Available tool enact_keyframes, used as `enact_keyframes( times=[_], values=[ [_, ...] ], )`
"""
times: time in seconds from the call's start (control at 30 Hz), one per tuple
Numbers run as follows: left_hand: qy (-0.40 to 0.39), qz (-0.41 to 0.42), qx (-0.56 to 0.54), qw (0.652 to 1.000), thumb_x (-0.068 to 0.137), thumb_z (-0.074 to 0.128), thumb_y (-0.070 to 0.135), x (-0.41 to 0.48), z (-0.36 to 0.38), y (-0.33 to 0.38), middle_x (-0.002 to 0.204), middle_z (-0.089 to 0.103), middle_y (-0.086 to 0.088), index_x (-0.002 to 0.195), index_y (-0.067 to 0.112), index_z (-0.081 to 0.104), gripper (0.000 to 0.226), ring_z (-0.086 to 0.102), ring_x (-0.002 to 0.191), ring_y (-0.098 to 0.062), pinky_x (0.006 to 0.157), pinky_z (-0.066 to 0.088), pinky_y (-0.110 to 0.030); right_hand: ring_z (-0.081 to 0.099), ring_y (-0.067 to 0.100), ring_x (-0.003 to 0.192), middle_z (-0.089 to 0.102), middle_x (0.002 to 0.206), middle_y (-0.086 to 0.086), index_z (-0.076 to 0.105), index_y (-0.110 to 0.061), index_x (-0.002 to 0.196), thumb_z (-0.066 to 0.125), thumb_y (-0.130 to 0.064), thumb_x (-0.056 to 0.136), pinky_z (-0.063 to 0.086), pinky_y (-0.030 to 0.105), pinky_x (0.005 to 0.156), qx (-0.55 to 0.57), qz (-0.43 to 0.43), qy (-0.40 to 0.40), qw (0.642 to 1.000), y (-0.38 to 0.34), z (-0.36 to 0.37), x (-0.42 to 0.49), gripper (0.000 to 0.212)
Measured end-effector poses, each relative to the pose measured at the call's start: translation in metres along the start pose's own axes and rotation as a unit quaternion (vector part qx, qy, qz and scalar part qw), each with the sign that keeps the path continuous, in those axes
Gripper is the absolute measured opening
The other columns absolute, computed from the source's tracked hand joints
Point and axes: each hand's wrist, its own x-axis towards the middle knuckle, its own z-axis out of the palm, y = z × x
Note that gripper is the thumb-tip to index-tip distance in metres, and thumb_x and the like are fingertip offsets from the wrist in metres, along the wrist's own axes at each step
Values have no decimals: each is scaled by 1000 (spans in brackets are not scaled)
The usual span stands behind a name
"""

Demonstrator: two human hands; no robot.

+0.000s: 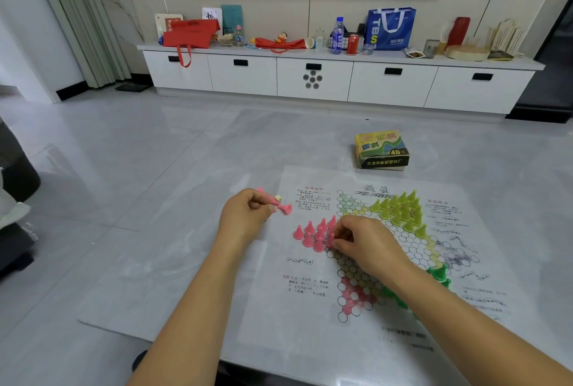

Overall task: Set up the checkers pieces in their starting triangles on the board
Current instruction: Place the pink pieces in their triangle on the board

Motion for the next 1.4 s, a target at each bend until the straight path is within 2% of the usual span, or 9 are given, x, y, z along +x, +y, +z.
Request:
enact_keyframes(
  times=[0.1, 0.23, 0.4, 0.53, 0.67, 0.83, 1.0, 1.13, 1.4],
  values=[
    [26, 5, 34, 999, 79, 62, -2, 2, -2, -4, 61, 52, 9, 73, 10, 57, 15, 54, 52, 3, 48, 37, -4, 60, 15, 84, 68, 91, -3, 65, -19, 90, 65, -26, 82, 51, 33, 78, 2, 0, 0, 1000, 0, 0, 0, 11],
    [41, -13, 167, 985, 81, 61, 10, 15, -7, -19, 82, 58, -2, 82, 18, 60, 8, 52, 75, -18, 60, 37, -25, 60, 15, 85, 68, 92, -2, 65, -18, 90, 64, -26, 83, 50, 33, 78, -6, -5, 2, 1000, 0, 0, -1, 11],
    [13, 47, 270, 962, 82, 56, 10, 20, 5, -24, 103, 54, -11, 101, 21, 64, 24, 52, 98, -27, 78, 40, -29, 59, 15, 86, 67, 94, -2, 65, -17, 91, 62, -26, 84, 49, 30, 77, -16, -12, 7, 1000, -1, 1, -1, 12],
    [8, 70, 319, 945, 79, 59, 13, 23, 8, -27, 101, 62, -6, 97, 28, 65, 24, 50, 104, -25, 86, 45, -39, 59, 14, 85, 67, 94, -1, 65, -17, 92, 62, -26, 84, 49, 29, 77, -13, -13, 5, 1000, -1, 0, -1, 12],
    [14, 55, 339, 939, 81, 62, 18, 25, 8, -24, 104, 57, -12, 97, 13, 63, 16, 52, 102, -30, 83, 44, -38, 59, 14, 85, 68, 94, -1, 65, -17, 92, 63, -25, 83, 49, 28, 78, -5, -12, 1, 1000, -1, 0, -1, 13],
    [15, 39, 210, 977, 81, 61, 10, 15, 6, -15, 85, 63, 0, 79, 18, 62, 9, 52, 75, -16, 58, 36, -19, 60, 13, 85, 68, 93, -2, 67, -16, 93, 64, -24, 82, 50, 30, 79, 14, -10, -1, 1000, 1, -4, -3, 13],
    [-68, -12, -15, 998, 78, 67, 9, -8, 13, 11, 76, 62, -4, 86, 15, 58, 13, 54, 62, -10, 47, 37, -6, 60, 11, 81, 67, 88, -5, 66, -18, 91, 61, -20, 84, 53, 31, 78, 74, -11, 55, 996, -1, -11, -4, 9],
    [-152, -2, -61, 986, 78, 67, 7, -23, 19, 26, 82, 67, -15, 82, 12, 55, 14, 55, 50, -2, 46, 38, -5, 59, 4, 76, 63, 82, -9, 65, -19, 94, 67, -17, 81, 50, 17, 72, 181, -35, 83, 979, -13, -18, -6, 14],
    [-217, 13, -68, 974, 77, 68, 3, -32, 21, 32, 68, 66, -6, 79, 8, 58, 11, 55, 46, 1, 46, 38, -6, 61, 8, 66, 66, 71, -8, 63, -33, 74, 69, -16, 78, 52, 26, 67, 266, -50, 82, 959, -20, -24, -12, 18]
  ],
)
